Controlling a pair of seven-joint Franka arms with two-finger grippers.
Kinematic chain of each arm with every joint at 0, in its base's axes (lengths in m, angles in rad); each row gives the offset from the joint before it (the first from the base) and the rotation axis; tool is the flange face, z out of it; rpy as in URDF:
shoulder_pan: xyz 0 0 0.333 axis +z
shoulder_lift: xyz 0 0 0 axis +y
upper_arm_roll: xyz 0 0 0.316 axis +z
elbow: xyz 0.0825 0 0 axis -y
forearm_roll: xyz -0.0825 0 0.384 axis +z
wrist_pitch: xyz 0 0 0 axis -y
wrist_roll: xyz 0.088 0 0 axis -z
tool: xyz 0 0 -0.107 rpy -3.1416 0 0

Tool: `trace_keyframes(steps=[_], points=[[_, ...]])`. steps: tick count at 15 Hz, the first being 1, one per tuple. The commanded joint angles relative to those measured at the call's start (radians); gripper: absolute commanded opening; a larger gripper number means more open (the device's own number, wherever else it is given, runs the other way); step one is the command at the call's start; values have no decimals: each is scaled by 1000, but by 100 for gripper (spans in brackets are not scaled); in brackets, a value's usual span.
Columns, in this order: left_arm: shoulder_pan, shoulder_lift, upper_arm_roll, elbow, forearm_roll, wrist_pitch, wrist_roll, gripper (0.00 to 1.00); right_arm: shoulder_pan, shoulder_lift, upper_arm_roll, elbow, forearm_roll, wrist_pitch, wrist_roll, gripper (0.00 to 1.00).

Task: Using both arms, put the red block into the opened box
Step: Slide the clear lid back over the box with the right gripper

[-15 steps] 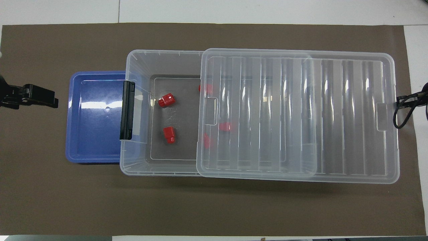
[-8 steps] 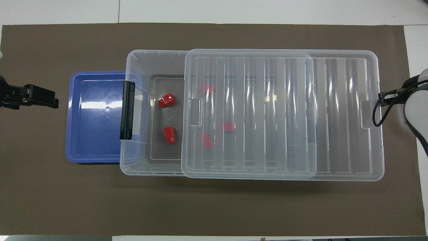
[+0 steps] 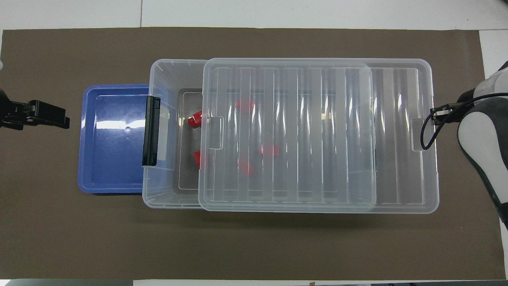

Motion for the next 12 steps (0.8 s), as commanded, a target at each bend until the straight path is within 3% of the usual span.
trace_keyframes(steps=[1, 12], points=[[9, -17, -2, -16, -11, -9, 11, 100, -3, -41, 21, -81, 18, 79, 26, 0], [9, -17, -2, -16, -11, -9, 11, 100, -4, -46, 98, -92, 19, 98, 140, 0]])
